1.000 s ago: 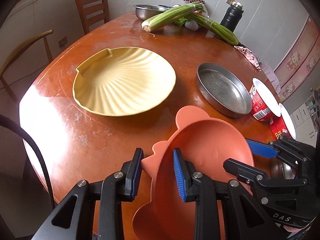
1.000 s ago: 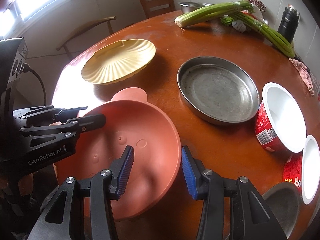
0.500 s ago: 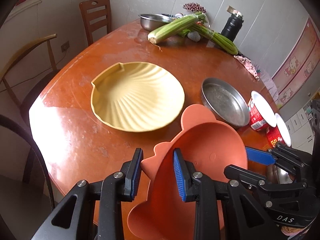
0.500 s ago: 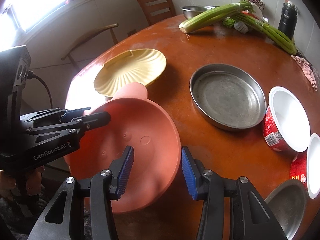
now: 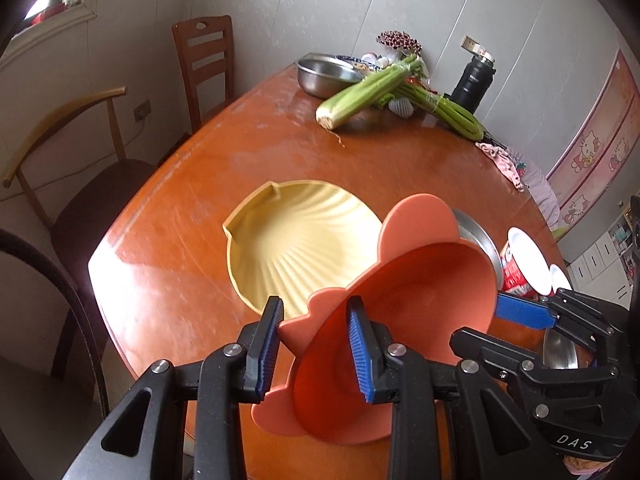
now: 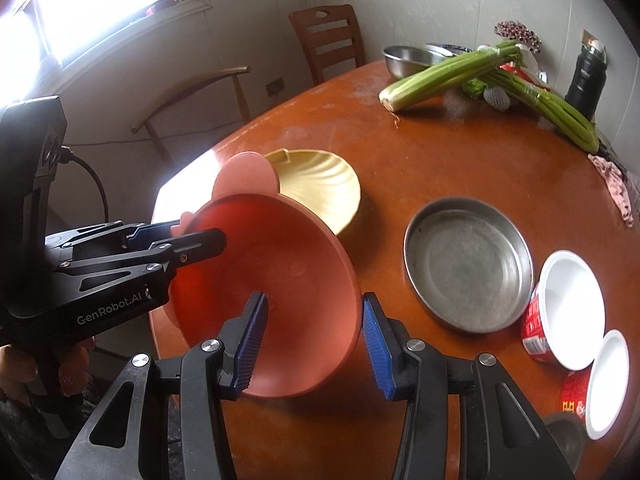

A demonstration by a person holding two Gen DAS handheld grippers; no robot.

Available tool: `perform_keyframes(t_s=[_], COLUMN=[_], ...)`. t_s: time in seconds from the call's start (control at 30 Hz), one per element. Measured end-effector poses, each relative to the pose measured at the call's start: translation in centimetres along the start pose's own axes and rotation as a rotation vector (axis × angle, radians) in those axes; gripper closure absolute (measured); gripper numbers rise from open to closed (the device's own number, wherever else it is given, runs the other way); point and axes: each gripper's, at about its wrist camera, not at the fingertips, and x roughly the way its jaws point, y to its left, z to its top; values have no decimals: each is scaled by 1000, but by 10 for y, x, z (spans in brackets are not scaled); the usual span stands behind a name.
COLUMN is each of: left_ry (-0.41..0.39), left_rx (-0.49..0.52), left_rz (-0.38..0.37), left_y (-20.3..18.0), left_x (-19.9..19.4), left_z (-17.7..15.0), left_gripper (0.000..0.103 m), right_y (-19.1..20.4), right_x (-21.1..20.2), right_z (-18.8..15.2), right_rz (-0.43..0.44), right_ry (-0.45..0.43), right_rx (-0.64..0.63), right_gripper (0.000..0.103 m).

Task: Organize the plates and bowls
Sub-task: 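Lift the orange bear plate with the left tool over the yellow shell plate, then lower the orange bear plate onto the yellow shell plate and open the left tool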

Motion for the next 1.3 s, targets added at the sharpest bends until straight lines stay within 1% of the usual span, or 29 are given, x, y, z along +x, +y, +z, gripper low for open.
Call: perform_keyframes(t_s=[0.33, 0.5, 0.6, 0.73, 0.97, 1.3], left_ry=[-24, -17, -13, -13, -12, 21], left_rx=[-11, -13, -9, -14, -17, -22], left_rz=[-23, -30, -29, -36, -38, -41], left_y=[22, 33, 35, 39, 45, 53], left_x=[-4, 4, 11, 19, 32, 59], left_z=[40, 61, 68, 73, 79, 83], left_gripper=[71, 70, 70, 70, 68, 67], right_y=[8, 11, 11, 11, 6, -5], right_x=[1, 6, 12, 21, 36, 58], right_z=[40, 63, 72, 80, 87, 93], right_rz=[-7, -22, -33, -54, -62, -60], right_ry=[-33, -46, -47, -41, -28, 2], right_rx=[-8, -13, -10, -5, 6, 39], right_gripper=[53, 53, 53, 53, 53, 53])
